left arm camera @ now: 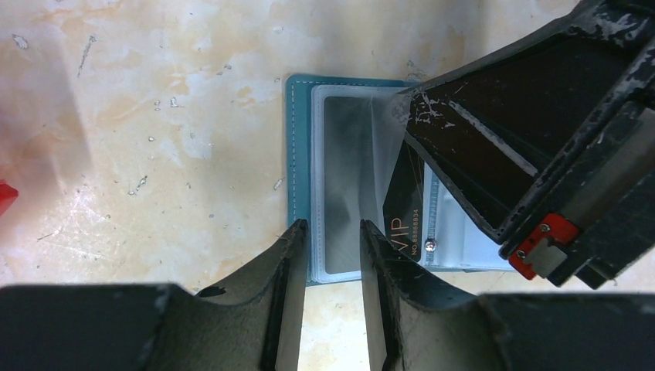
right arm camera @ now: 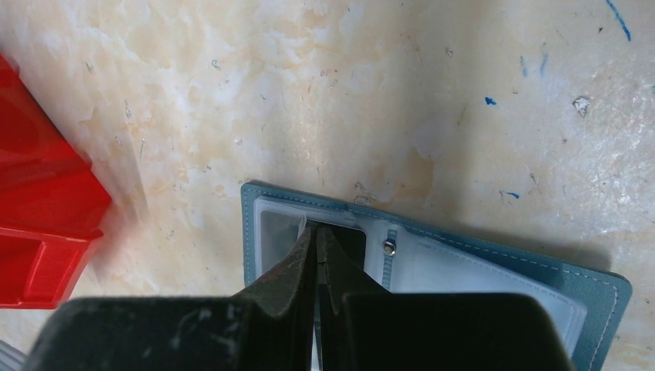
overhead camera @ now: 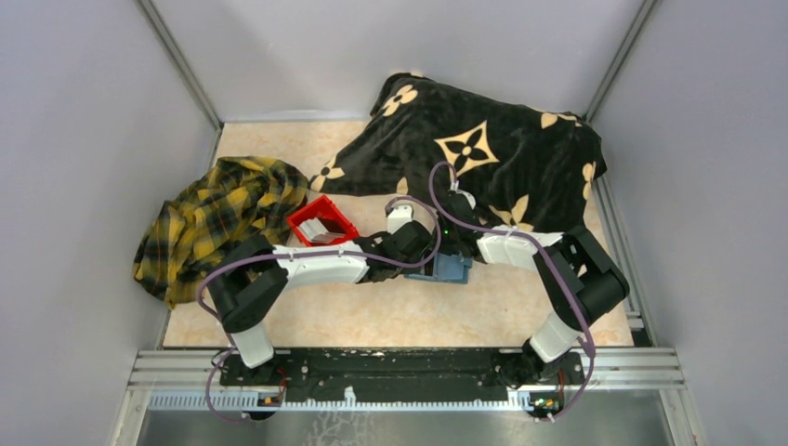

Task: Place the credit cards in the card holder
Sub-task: Insert the credit card into the card holder.

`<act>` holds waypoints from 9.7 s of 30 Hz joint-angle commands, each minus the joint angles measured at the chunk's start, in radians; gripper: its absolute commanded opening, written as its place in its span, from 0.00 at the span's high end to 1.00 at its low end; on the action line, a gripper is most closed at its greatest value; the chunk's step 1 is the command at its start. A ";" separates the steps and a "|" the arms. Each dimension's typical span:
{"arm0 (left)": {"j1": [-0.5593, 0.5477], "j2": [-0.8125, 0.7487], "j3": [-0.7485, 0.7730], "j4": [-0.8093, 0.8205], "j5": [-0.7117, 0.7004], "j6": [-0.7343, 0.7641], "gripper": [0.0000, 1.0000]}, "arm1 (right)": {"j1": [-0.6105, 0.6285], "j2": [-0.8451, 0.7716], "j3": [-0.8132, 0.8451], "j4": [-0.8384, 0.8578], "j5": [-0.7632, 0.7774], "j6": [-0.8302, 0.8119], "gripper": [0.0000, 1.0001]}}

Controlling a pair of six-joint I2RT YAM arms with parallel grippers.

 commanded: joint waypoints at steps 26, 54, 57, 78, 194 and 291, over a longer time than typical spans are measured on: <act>-0.053 0.135 0.144 -0.028 0.007 0.003 0.63 | -0.031 -0.027 -0.102 -0.066 0.005 -0.033 0.96; -0.088 0.194 0.218 -0.033 -0.001 -0.012 0.64 | -0.063 -0.070 -0.131 -0.075 0.026 -0.069 0.73; -0.093 0.200 0.229 -0.039 -0.002 -0.013 0.64 | -0.064 -0.082 -0.131 -0.082 0.031 -0.073 0.72; -0.122 0.223 0.246 -0.051 -0.018 -0.026 0.64 | -0.075 -0.232 -0.114 -0.169 0.067 -0.089 0.70; -0.207 0.344 0.053 -0.001 0.013 -0.109 0.66 | -0.113 -0.740 -0.140 -0.566 0.207 0.150 0.52; -0.207 0.403 0.026 0.037 0.054 -0.117 0.67 | -0.319 -1.103 -0.704 -0.168 -0.200 0.458 0.53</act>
